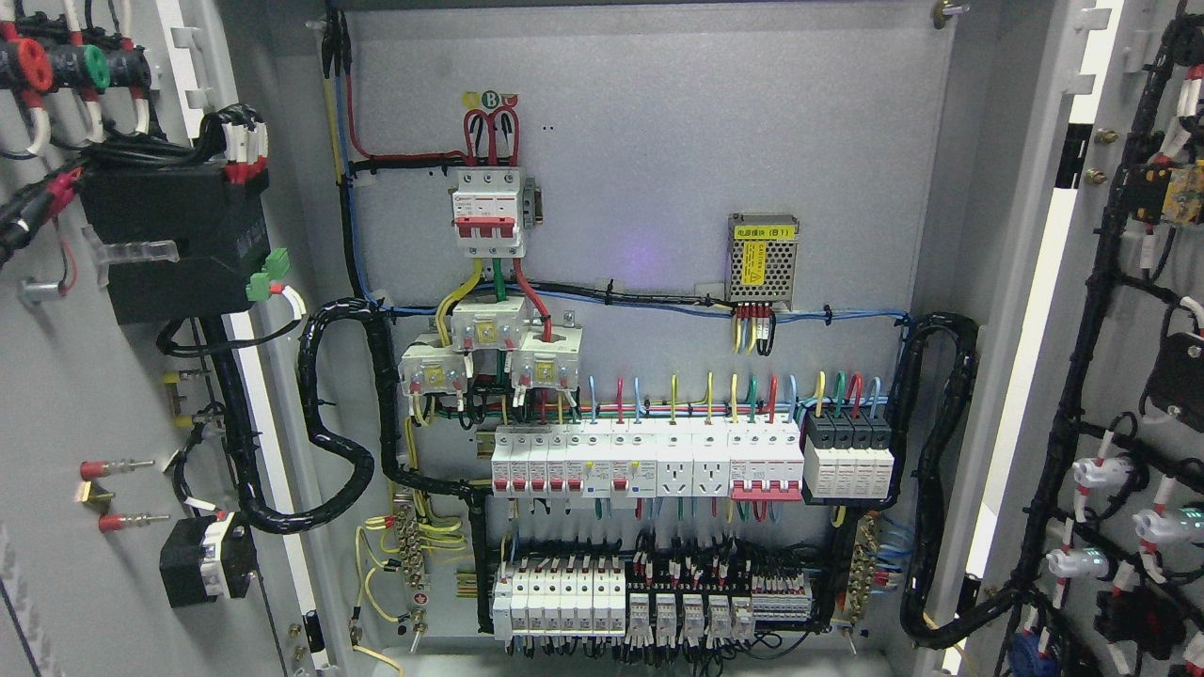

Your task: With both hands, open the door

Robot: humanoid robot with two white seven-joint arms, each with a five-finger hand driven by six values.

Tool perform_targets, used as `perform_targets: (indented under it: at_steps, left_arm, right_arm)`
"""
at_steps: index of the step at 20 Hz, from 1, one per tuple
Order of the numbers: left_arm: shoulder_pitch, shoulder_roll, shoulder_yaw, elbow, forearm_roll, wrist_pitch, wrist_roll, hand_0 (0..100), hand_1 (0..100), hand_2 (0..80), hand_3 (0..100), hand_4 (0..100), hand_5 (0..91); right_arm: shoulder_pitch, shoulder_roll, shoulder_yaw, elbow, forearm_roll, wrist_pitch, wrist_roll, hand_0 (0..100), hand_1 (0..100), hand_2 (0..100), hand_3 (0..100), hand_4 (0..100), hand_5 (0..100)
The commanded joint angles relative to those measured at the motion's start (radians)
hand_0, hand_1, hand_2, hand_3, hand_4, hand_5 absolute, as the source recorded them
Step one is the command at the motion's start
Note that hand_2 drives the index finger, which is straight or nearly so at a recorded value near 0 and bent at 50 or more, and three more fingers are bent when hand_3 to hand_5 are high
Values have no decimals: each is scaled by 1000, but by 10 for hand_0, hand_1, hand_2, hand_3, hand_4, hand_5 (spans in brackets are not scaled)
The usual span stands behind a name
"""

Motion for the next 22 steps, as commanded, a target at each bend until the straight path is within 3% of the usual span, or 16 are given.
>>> perform_targets:
  at_steps: [1,4,7,11,17,22]
  left_arm:
    - [0,0,-32,-4,3,0,0,0,0,0,0,31,0]
    - [1,0,-31,-2,4,0,0,0,0,0,0,31,0]
    - [2,0,-31,-2,4,0,0,0,0,0,0,32,0]
    - [2,-2,-31,-4,4,0,0,0,0,0,0,32,0]
    - [2,-2,-31,-6,4,0,0,0,0,0,0,32,0]
    - [2,-2,-32,-16,3,0,0,0,0,0,0,31,0]
  right_arm:
    - [72,-113,-95,6,0,-108,-32,0,0,0,0,0,0]
    - [127,-156,-104,8,-3,-162,-41,0,0,0,0,0,0]
    - [185,-167,-138,4,-3,-211,-85,0,0,0,0,0,0]
    - [245,-193,-187,-8,-1,-221,-89,0,0,0,0,0,0]
    - [334,-220,-242,-52,0,-350,-90,0,0,0,0,0,0]
    - [426,-286,-285,-146,8,-435,-90,0,0,0,0,0,0]
